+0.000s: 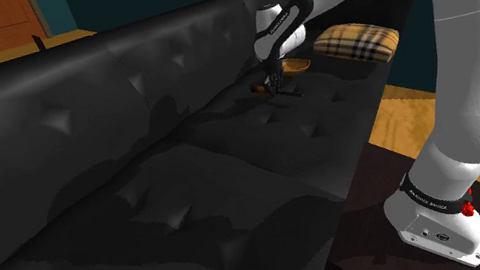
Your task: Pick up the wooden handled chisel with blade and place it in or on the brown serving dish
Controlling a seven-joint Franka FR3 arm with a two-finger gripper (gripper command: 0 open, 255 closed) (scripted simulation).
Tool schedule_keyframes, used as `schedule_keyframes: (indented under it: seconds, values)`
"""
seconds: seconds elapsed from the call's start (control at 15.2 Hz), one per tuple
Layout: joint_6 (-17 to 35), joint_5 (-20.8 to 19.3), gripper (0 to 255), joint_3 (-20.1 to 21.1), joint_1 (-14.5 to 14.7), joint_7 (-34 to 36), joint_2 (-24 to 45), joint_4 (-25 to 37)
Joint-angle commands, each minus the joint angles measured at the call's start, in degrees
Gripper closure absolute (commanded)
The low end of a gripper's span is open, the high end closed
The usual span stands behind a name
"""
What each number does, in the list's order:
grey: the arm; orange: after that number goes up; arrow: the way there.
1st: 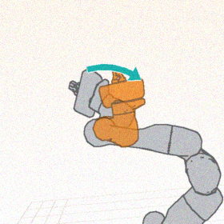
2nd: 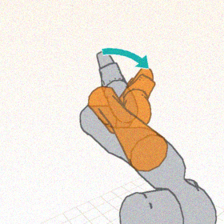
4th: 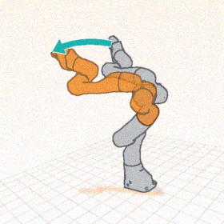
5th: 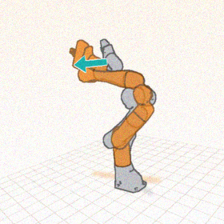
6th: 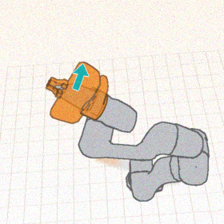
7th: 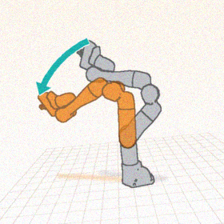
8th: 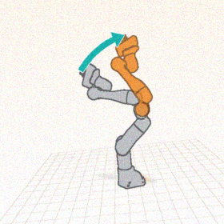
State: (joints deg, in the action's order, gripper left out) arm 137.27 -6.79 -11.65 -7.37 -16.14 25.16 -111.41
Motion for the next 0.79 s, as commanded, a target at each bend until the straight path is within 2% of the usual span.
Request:
schedule_keyframes:
  seconds: [0.0,0.73]
  values:
    - [0.2,0.0,255,-0.2,-0.2,0.0,0.3,0.0]
    - [-6.1,-0.5,255,-0.4,0.3,-0.4,-4.8,1.2]
